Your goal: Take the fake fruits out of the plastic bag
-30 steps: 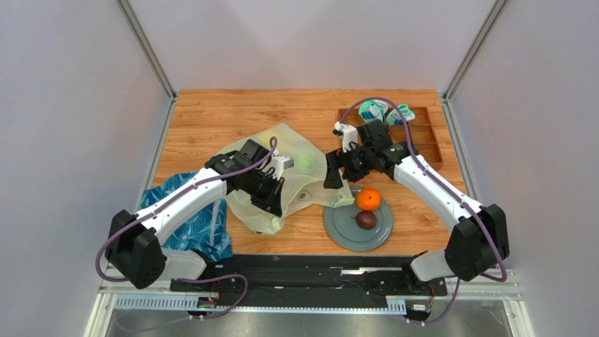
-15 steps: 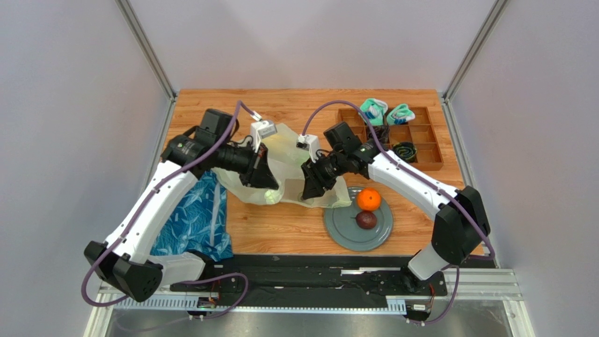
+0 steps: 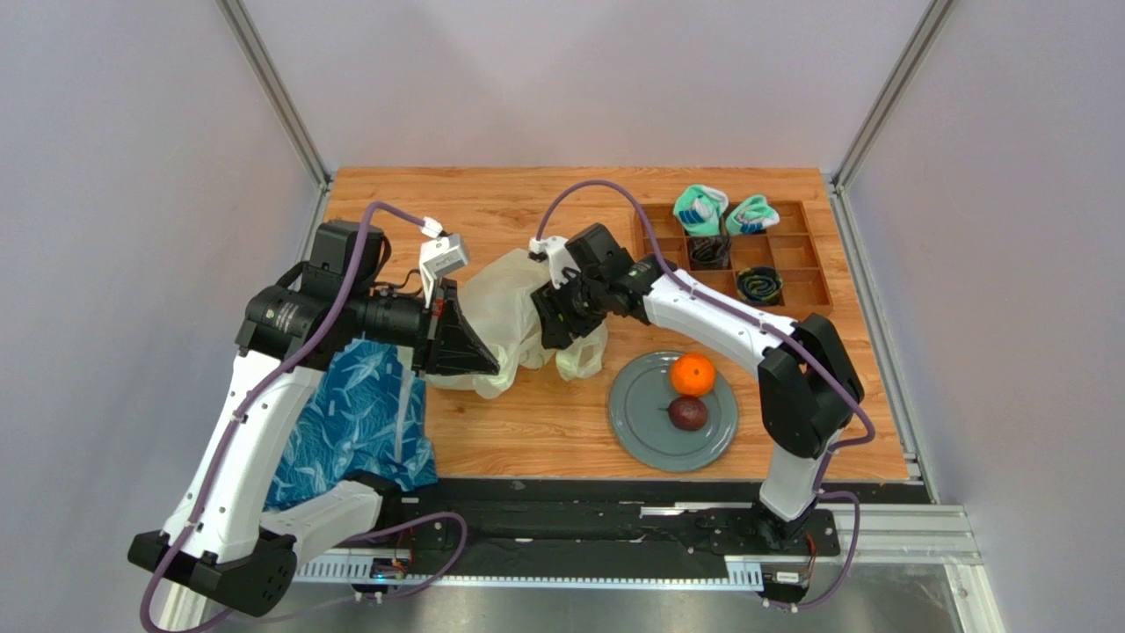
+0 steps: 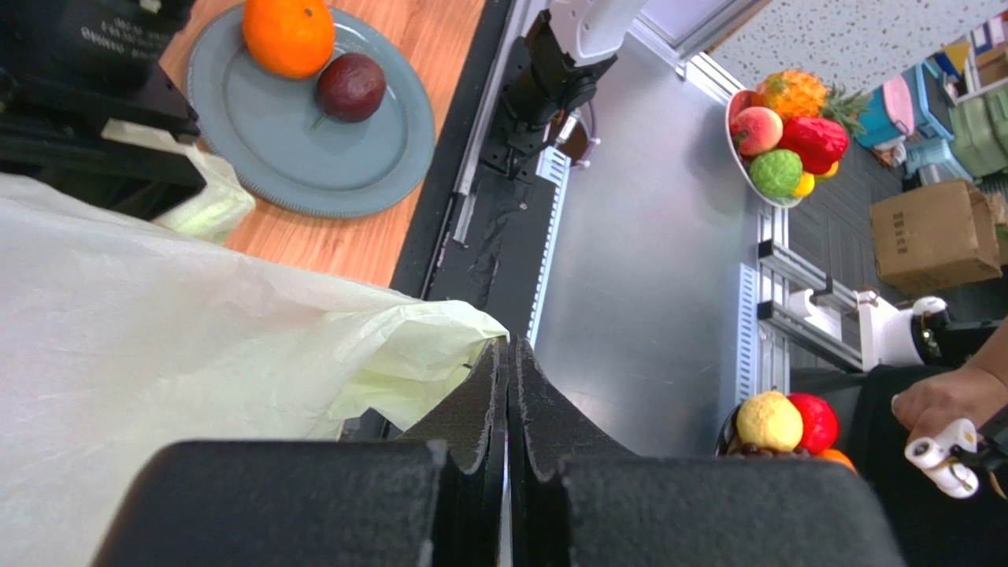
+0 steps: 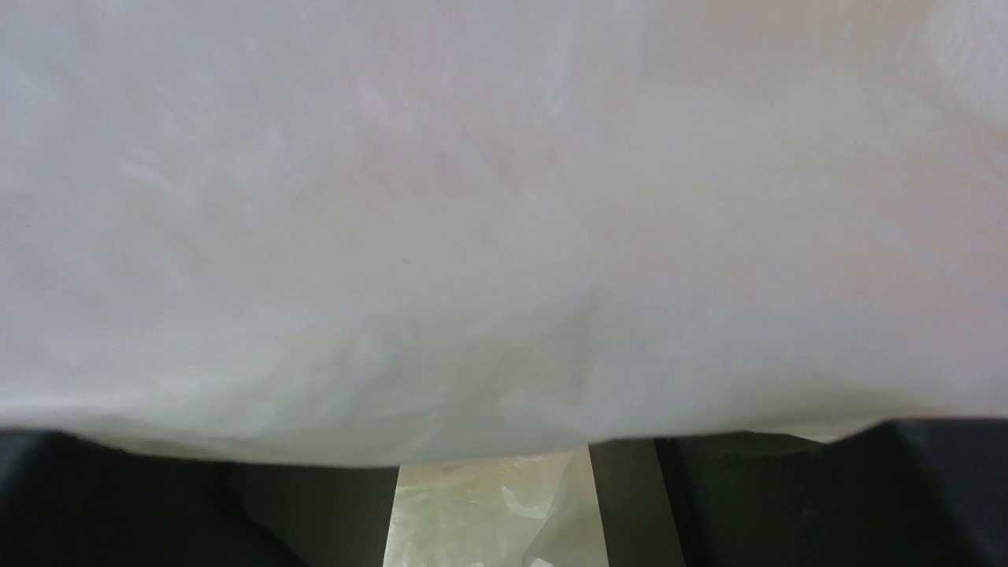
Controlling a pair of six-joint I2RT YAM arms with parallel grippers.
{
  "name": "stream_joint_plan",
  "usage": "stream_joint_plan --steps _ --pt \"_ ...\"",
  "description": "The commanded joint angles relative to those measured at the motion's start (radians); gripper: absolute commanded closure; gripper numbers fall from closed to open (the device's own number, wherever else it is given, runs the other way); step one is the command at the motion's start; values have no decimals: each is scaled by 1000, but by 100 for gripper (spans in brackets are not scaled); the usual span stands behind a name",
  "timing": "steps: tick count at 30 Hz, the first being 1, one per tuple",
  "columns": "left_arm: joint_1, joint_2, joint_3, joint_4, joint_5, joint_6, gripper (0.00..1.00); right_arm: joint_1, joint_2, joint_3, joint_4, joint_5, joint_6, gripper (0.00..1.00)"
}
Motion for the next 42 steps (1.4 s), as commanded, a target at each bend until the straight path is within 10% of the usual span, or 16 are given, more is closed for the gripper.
stream_joint_plan --steps 1,19,29,35,42 --pt "15 -43 -67 -15 0 49 100 -8 -4 79 -13 -58 1 42" --pt "26 14 -135 -18 -66 103 100 -28 -25 -35 -41 92 -65 18" --pt "58 -12 -80 -41 -77 84 100 186 -67 -151 -96 -105 -131 35" --pt "69 -30 2 -44 -18 54 100 197 -250 -337 -82 -71 -66 36" --pt "69 -64 -179 -28 -43 49 100 180 -190 -185 -38 99 -94 29"
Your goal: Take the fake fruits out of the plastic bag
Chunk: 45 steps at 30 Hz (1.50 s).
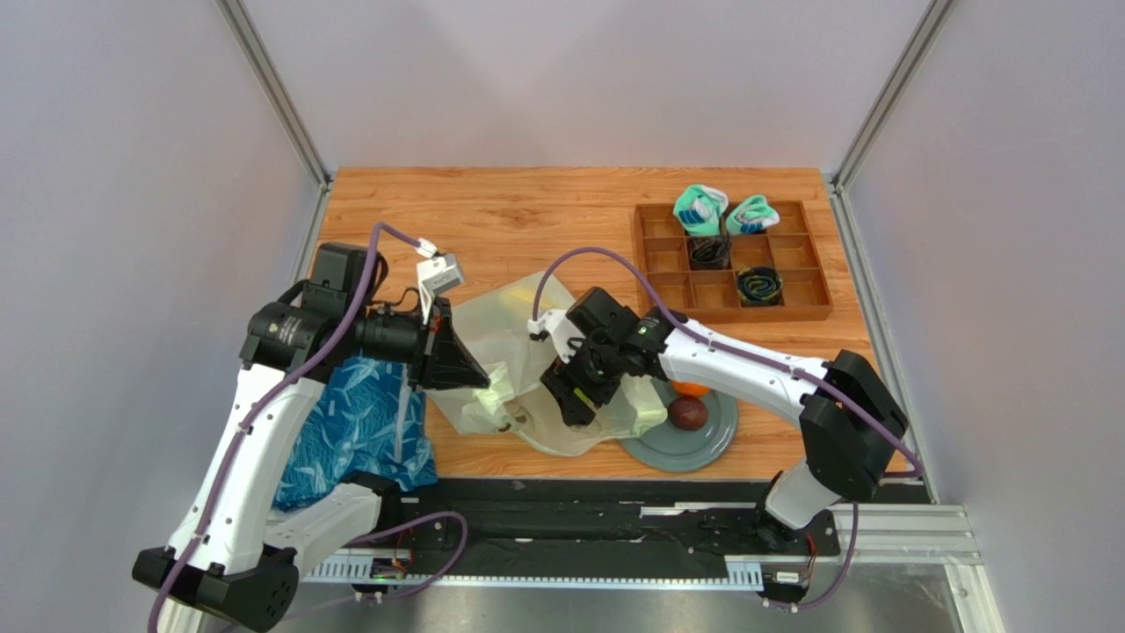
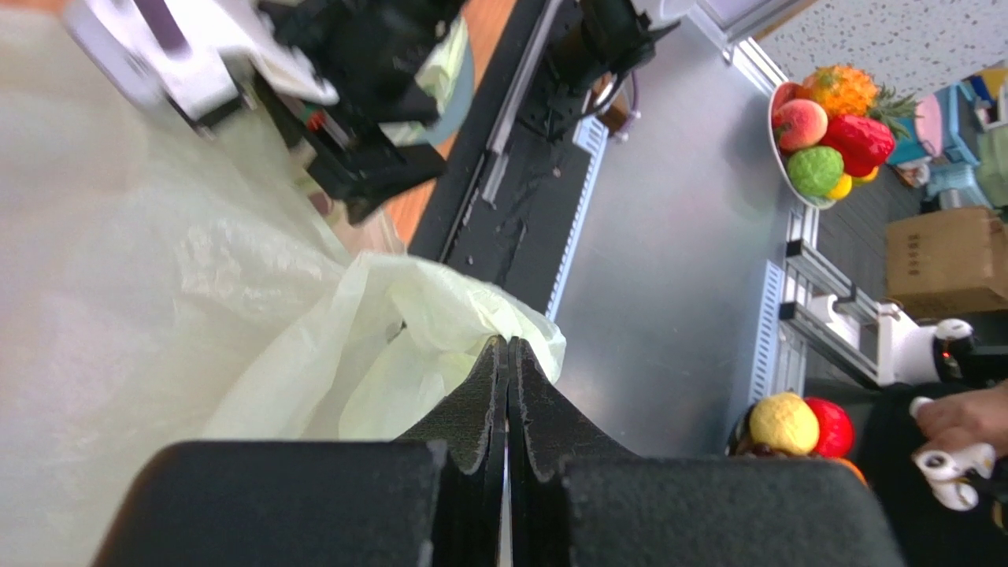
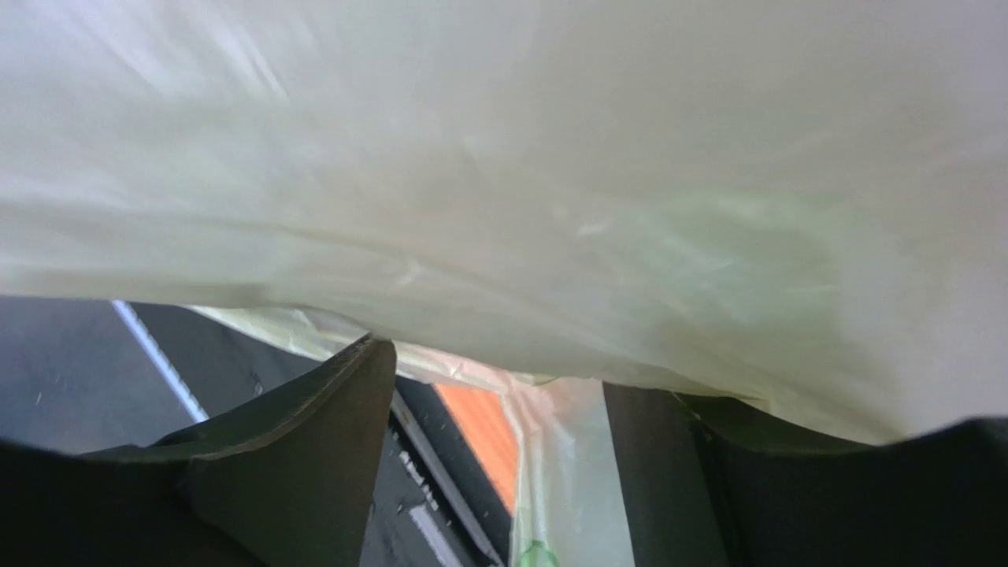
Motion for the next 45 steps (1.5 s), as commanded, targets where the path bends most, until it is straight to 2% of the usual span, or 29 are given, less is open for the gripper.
stream_joint_plan --steps 1,8,19,23,25,29,33,35,38,41,42,45 --pt "4 -14 -88 22 1 4 100 3 27 121 63 178 2 28" --pt "4 5 -108 68 21 -2 100 -11 116 181 79 375 -32 12" --pt "4 44 -85 97 36 7 100 -9 117 97 -16 349 -107 5" --pt "4 39 -82 110 27 4 100 -9 121 91 -65 295 -129 4" --pt "4 38 -84 114 28 2 100 -9 121 85 -72 292 -141 5" --pt "4 35 -97 134 24 -2 100 -9 98 98 -69 245 -193 30" --pt "4 41 -104 156 16 -18 100 -12 68 250 -93 55 -244 45" --pt "4 54 -107 169 1 -31 100 -17 47 296 -98 9 -260 47" --pt "4 79 -99 199 -34 -62 100 -50 36 350 -117 -50 -291 44" --pt "4 114 -79 219 -88 -76 100 -133 33 394 -157 -175 -302 43" --pt "4 130 -73 229 -114 -81 100 -158 33 407 -180 -264 -300 43" --pt "6 142 -44 251 -214 -94 100 -242 33 441 -194 -419 -230 42"
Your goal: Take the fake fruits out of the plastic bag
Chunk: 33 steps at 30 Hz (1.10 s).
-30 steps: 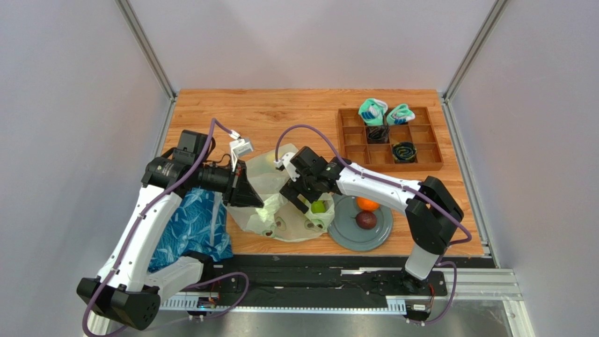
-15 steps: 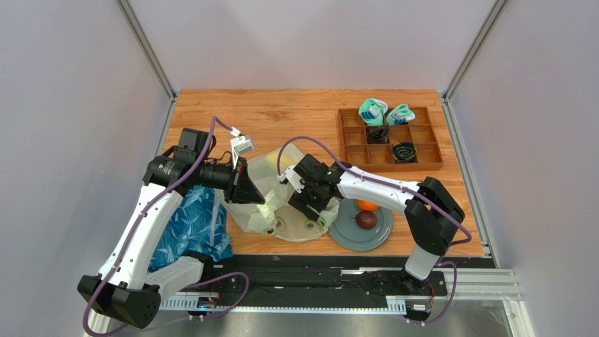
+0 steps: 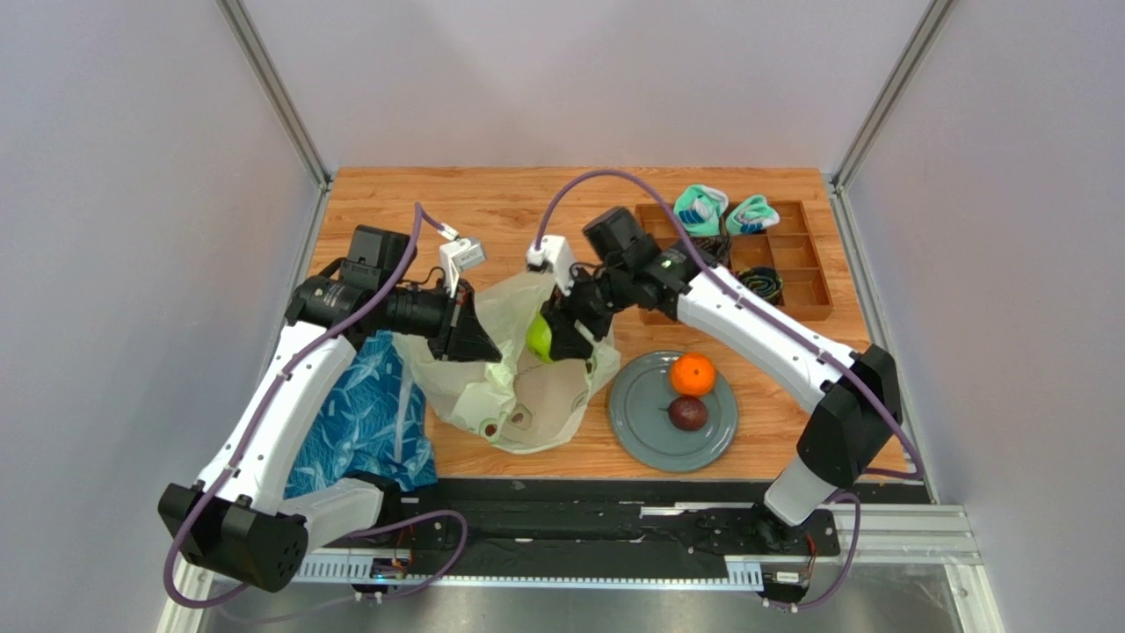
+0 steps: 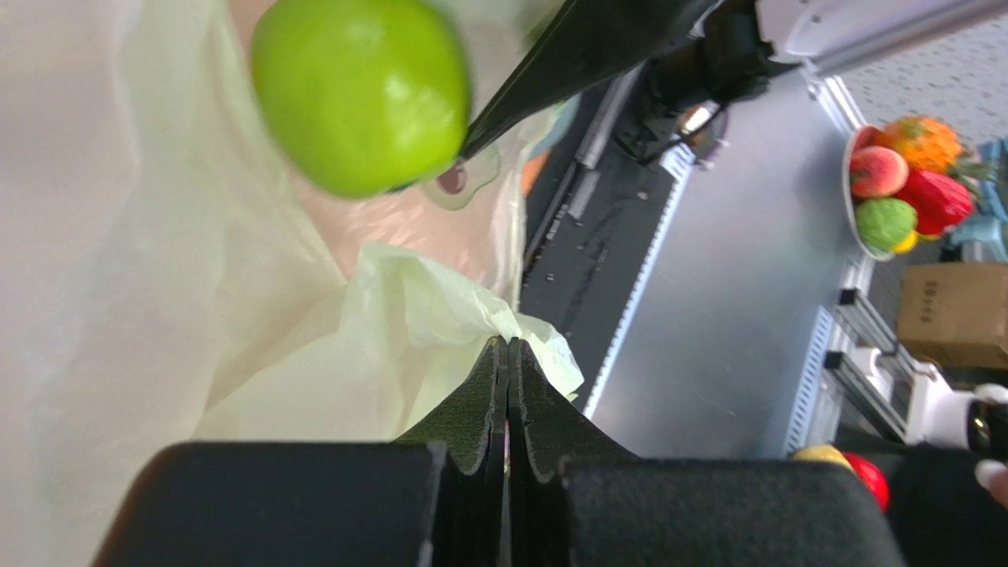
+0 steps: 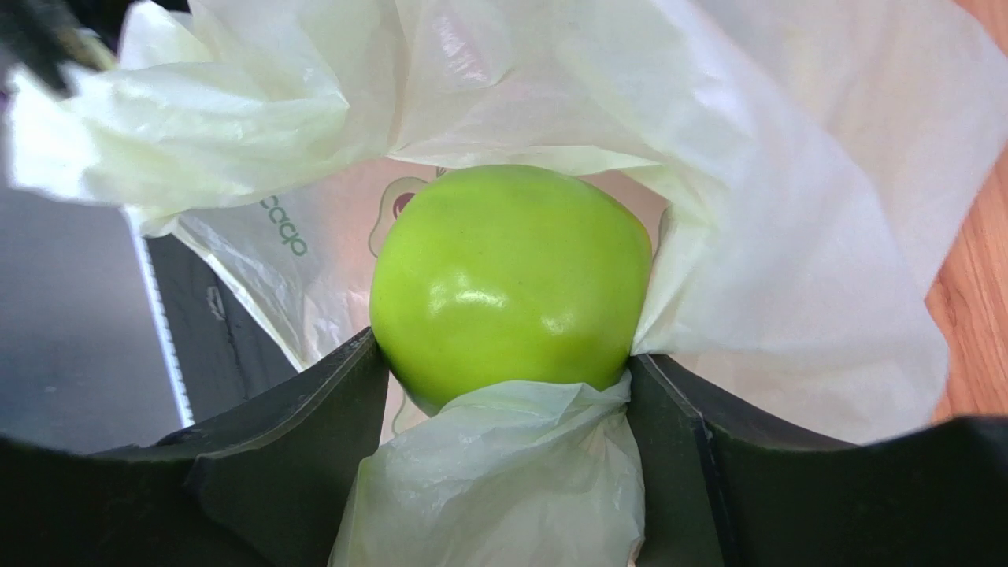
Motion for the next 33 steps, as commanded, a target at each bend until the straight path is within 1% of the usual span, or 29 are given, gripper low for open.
stream_joint_plan --steps 1,2,3,5,7,9,10,13,17,18,19,20,21,22,24,25,26,27,28,29,30,31,33 --pt "7 12 73 73 -155 -30 100 -116 -23 52 -45 -297 58 41" --pt "8 11 75 84 -173 -39 100 -140 -21 43 -42 -333 81 38" --pt "10 15 76 86 -197 -41 100 -152 -21 31 -25 -413 134 37" --pt "13 18 75 93 -210 -50 100 -169 -17 -13 1 -472 185 36" --pt "13 26 66 95 -223 -53 100 -174 -17 -47 73 -518 241 37" --pt "14 37 60 92 -251 -56 100 -174 -6 -52 90 -545 238 39" --pt "16 35 53 89 -257 -53 100 -171 -6 -46 84 -543 194 42" --pt "17 40 27 92 -262 -38 100 -169 -5 -5 43 -513 120 42" --pt "16 45 -14 106 -248 -67 100 -176 -2 74 40 -552 152 40" --pt "16 51 -16 101 -248 -68 100 -174 -5 80 62 -555 164 39" --pt "22 51 13 95 -243 -58 86 -174 -11 77 78 -551 178 39" --pt "25 45 39 83 -248 -59 70 -174 -12 72 93 -537 189 39" --pt "33 40 74 75 -231 -61 59 -174 -14 68 101 -528 189 40" --pt "51 38 155 67 -196 -49 45 -173 -18 46 109 -519 187 40" --pt "62 29 226 60 -94 -53 34 -174 -32 29 127 -488 176 41" --pt "62 26 265 66 -66 -92 26 -173 -35 28 129 -479 170 41" --pt "62 37 270 98 -32 -143 24 -173 -40 31 132 -470 167 41" --pt "62 46 265 116 59 -186 23 -173 -41 37 133 -465 158 42" --pt "62 60 232 177 111 -287 13 -173 -41 42 132 -462 153 41" --pt "62 83 202 217 158 -344 7 -171 -41 54 132 -460 152 41" --pt "62 94 140 259 219 -399 5 -171 -43 57 133 -459 149 41" --pt "60 104 113 326 238 -482 4 -171 -44 60 136 -459 147 41" --pt "57 144 86 346 251 -530 4 -165 -54 60 142 -459 146 41"
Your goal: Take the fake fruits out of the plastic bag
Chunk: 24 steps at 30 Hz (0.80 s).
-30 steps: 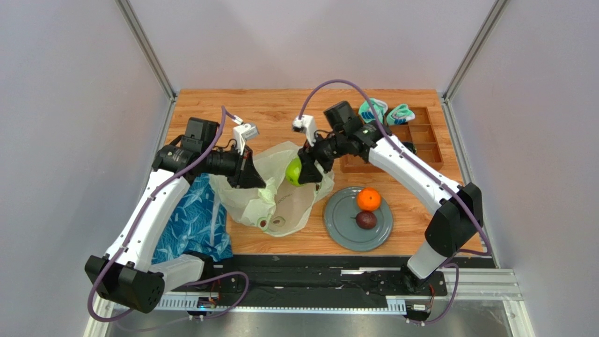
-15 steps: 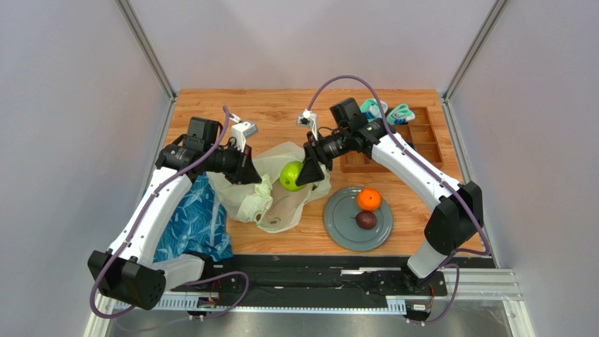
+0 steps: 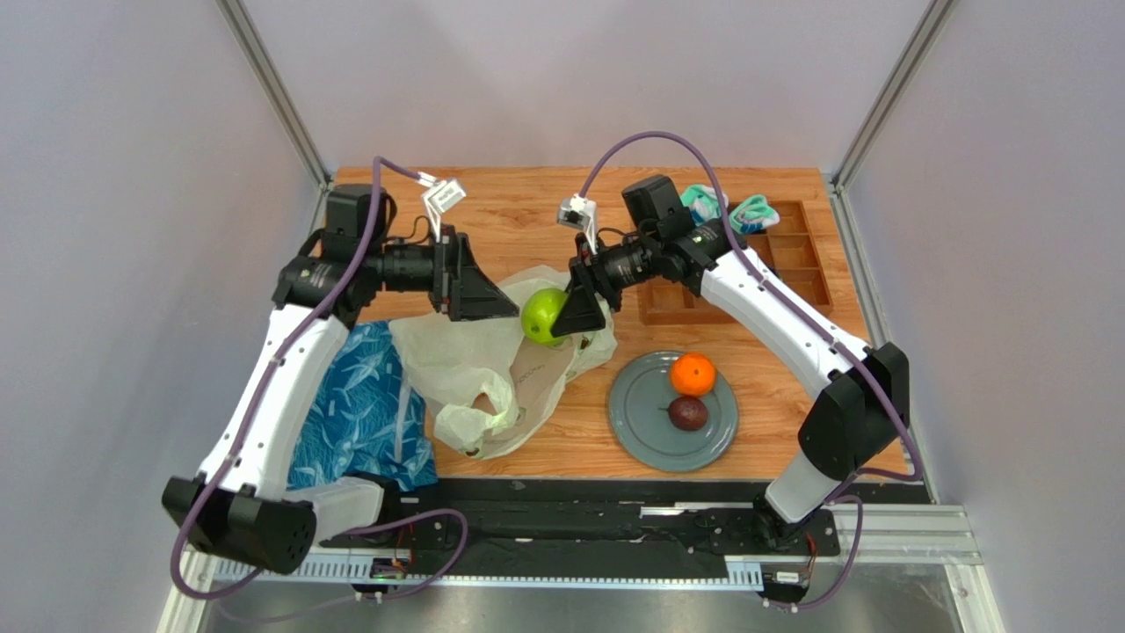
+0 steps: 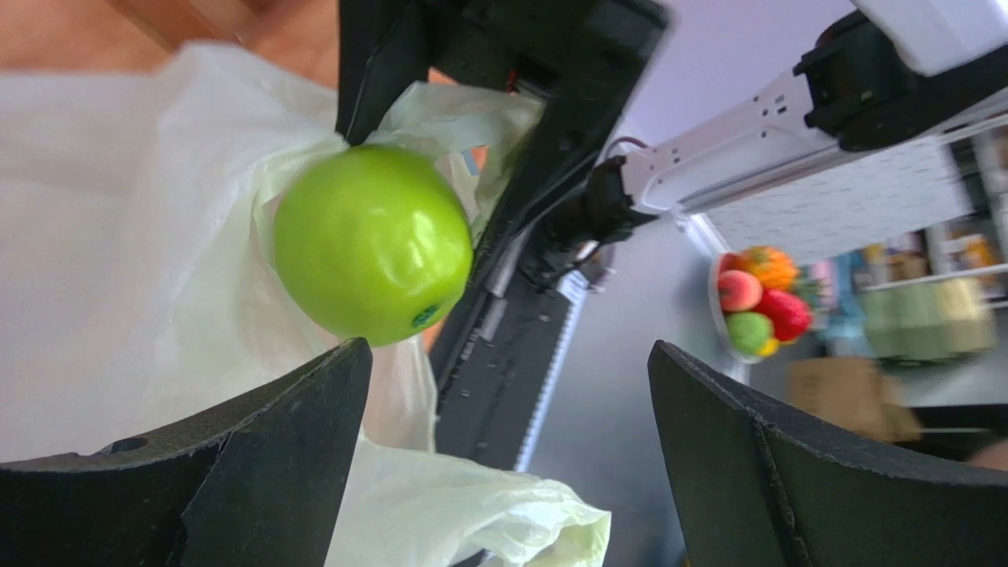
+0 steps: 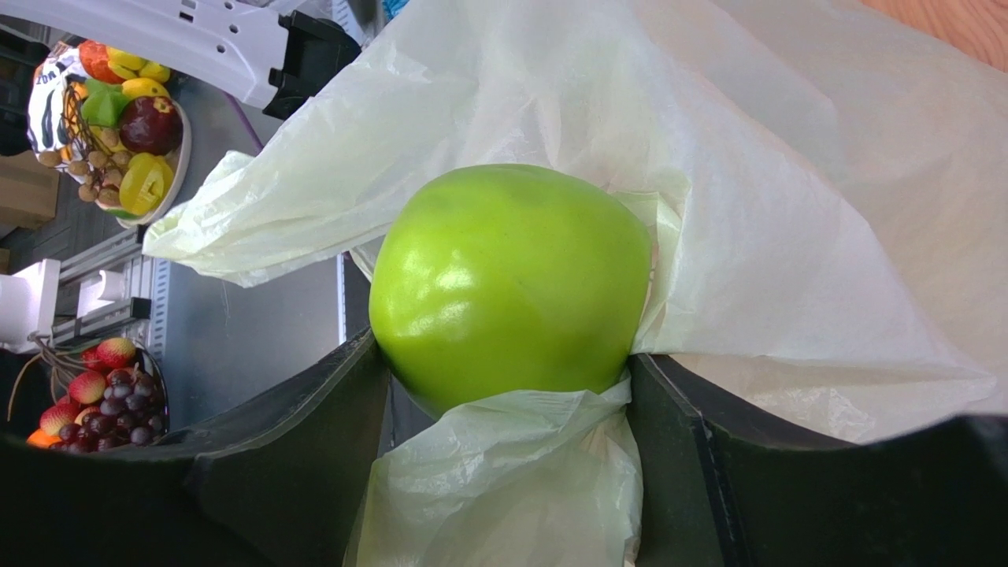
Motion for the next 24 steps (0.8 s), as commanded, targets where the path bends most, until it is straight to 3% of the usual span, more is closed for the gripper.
stream_joint_plan --steps 1,11,14,20,23,24 --pt "-2 119 -85 125 164 -237 4 13 -57 29 60 11 -19 41" --pt "-47 242 -53 191 180 -326 2 72 -89 18 57 35 -44 41" --pt "-76 254 -82 211 248 -346 7 73 -72 32 64 60 -38 41" --pt "-81 231 -181 287 329 -419 26 75 -66 38 73 87 -42 41" --pt "-81 216 -211 330 345 -437 49 73 -77 25 72 109 -47 40" --pt "-81 212 -215 362 351 -455 65 75 -80 18 73 114 -50 38"
